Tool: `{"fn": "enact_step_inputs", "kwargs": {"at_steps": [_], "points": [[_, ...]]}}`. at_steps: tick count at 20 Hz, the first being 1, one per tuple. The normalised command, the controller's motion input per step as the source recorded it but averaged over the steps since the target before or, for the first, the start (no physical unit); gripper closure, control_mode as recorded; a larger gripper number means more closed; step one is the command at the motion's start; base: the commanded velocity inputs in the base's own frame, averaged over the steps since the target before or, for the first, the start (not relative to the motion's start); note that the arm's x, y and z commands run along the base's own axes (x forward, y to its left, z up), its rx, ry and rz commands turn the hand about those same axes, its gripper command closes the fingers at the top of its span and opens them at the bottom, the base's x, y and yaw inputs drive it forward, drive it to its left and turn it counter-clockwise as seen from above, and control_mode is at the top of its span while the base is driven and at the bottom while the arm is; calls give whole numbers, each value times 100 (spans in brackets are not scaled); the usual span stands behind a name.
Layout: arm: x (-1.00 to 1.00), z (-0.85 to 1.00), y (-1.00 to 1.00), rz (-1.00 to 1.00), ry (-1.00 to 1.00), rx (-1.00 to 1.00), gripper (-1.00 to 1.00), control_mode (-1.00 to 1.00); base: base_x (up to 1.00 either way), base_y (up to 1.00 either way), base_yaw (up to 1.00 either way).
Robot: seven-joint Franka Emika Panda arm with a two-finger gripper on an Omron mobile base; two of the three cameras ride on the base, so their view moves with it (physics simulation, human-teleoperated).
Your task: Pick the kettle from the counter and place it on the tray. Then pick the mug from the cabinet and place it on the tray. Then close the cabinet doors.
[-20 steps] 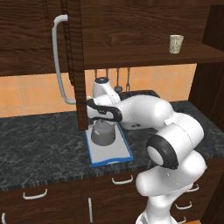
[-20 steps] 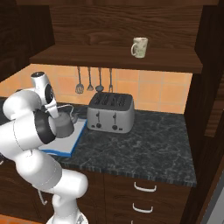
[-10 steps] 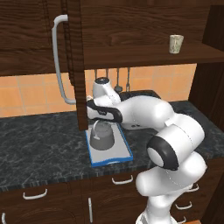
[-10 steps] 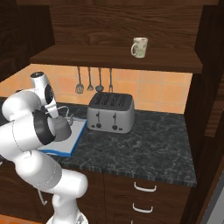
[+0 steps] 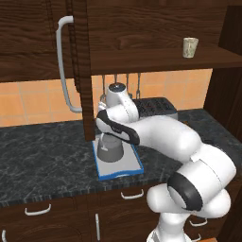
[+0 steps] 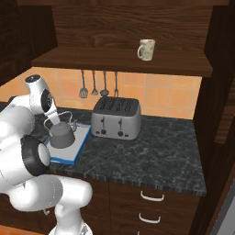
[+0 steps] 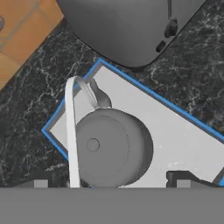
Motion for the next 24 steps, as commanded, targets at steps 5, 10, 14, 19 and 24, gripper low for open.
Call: {"fn": "enact_step_inputs", "kwargs": {"at_steps": [5,10,14,19,24], "points": [[-68,64,-47,15,-11,0,-100,-100,0,0,0],[-80,47,-84,5,22,-18,-100,-100,0,0,0],[-21,21,-88,0,31,-26,-100,-100,0,0,0],[-32,-3,-84,4,1,-14,-100,-100,0,0,0],[-55,49,-78,3,-1,-14,-100,-100,0,0,0]]}}
